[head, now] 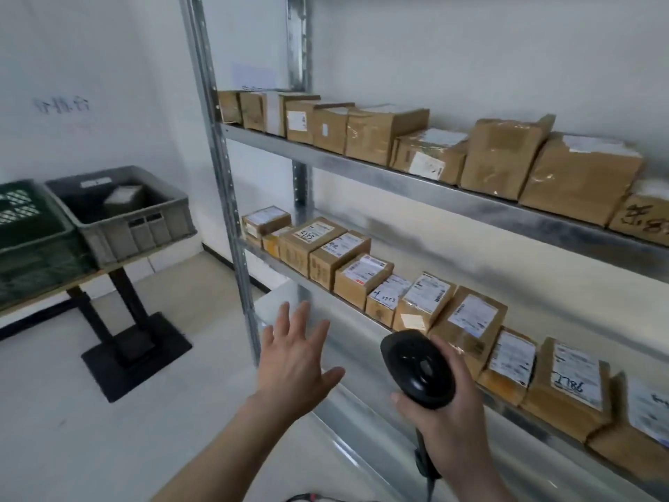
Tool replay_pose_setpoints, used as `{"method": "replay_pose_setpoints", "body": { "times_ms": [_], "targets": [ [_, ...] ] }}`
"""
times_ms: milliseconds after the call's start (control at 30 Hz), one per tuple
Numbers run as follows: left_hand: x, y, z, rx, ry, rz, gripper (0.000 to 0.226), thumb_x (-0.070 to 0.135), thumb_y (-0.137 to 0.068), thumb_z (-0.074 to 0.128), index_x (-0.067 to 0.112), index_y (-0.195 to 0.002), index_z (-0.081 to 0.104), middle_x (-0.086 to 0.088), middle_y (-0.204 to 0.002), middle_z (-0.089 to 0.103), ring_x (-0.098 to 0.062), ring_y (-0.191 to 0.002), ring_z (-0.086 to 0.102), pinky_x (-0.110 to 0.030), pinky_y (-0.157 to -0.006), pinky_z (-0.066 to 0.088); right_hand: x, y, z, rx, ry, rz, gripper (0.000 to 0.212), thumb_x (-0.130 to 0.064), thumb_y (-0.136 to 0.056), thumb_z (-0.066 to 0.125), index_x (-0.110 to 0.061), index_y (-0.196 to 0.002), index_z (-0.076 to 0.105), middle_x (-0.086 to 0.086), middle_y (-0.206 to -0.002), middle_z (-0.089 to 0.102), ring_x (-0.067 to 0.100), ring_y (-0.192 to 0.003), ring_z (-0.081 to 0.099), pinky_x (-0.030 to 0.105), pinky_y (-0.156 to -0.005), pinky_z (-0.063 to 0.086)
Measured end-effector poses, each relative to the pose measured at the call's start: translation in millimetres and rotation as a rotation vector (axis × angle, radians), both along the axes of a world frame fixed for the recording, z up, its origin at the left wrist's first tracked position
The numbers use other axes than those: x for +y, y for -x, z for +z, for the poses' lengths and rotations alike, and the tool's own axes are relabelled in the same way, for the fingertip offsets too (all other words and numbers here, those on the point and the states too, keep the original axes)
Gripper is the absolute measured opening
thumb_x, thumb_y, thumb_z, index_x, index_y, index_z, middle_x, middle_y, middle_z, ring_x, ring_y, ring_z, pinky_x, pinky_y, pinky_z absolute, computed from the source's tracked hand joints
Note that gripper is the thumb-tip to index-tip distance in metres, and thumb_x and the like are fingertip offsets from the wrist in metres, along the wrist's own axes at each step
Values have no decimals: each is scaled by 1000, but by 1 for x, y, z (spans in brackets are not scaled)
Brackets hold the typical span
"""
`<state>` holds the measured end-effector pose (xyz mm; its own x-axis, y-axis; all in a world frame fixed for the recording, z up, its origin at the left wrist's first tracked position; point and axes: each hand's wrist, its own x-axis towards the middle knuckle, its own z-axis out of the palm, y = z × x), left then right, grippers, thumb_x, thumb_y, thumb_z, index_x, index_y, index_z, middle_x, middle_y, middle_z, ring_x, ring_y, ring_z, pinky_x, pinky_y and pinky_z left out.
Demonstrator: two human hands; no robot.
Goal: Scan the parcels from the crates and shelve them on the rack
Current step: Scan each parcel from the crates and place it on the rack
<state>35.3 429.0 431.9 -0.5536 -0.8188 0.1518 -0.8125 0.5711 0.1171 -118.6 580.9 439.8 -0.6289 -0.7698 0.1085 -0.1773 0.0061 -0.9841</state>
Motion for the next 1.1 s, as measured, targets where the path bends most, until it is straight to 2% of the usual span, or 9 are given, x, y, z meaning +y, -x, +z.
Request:
{"method": "replay_pose_setpoints", "body": {
  "times_ms": [100,267,400,600,800,867,967,1033,1100],
  "targets": [
    [-23,-51,4,-3,5,90,84,75,-89,47,36,-158,20,-6,-169,-1,-37,-155,-7,-54,-124,13,-32,-34,6,-5,-7,79,85,7,-68,87,-31,-137,55,-31,-111,65,-12,-103,60,14,-87,43],
    [-56,-124,4,26,-21,246,82,76,-87,45,33,-155,28,-8,-168,8,-39,-155,-2,-55,-121,17,-89,-82,13,-20,-20,214,86,5,-68,88,-32,-137,55,-19,-117,67,-10,-103,62,18,-95,48],
    [-84,-168,1,24,-38,365,83,76,-86,45,33,-155,28,-6,-168,8,-38,-155,-4,-55,-120,18,-143,-112,9,-25,-31,307,86,10,-69,86,-31,-137,53,-19,-119,64,-17,-100,60,1,-78,45],
    [-148,-220,-6,6,-34,512,82,76,-83,45,32,-152,35,-7,-168,14,-39,-154,2,-55,-119,23,-244,-153,-12,-50,-45,433,85,12,-67,86,-35,-130,54,-19,-117,66,-14,-99,62,9,-83,45],
    [-248,-253,-5,-48,-56,615,90,79,-73,30,28,-144,51,-11,-161,33,-43,-150,21,-57,-110,36,-367,-178,-26,-109,-58,498,85,17,-66,85,-25,-135,57,-13,-115,70,-11,-96,66,0,-77,46],
    [-280,-260,0,-51,-55,646,92,80,-73,28,29,-147,47,-9,-163,29,-42,-152,17,-55,-112,33,-403,-186,-22,-105,-64,524,85,15,-67,86,-29,-133,56,-15,-114,69,-13,-97,64,3,-81,47],
    [-321,-270,8,-77,-64,679,89,79,-79,28,31,-154,32,-7,-167,13,-38,-155,3,-52,-119,24,-454,-198,-21,-89,-55,578,85,9,-67,88,-33,-133,56,-16,-117,68,-11,-102,63,17,-93,49],
    [-341,-276,8,-85,-79,703,86,78,-84,34,32,-156,27,-7,-168,7,-37,-155,-2,-51,-121,20,-479,-206,-17,-83,-61,615,86,7,-68,89,-34,-135,54,-19,-119,65,-13,-103,60,13,-89,45],
    [-358,-282,7,-49,-63,728,90,80,-79,28,32,-155,32,-7,-168,11,-38,-155,2,-52,-119,22,-502,-214,-13,-76,-50,627,86,9,-67,88,-31,-136,54,-20,-118,64,-15,-102,59,10,-86,43]
  ]
}}
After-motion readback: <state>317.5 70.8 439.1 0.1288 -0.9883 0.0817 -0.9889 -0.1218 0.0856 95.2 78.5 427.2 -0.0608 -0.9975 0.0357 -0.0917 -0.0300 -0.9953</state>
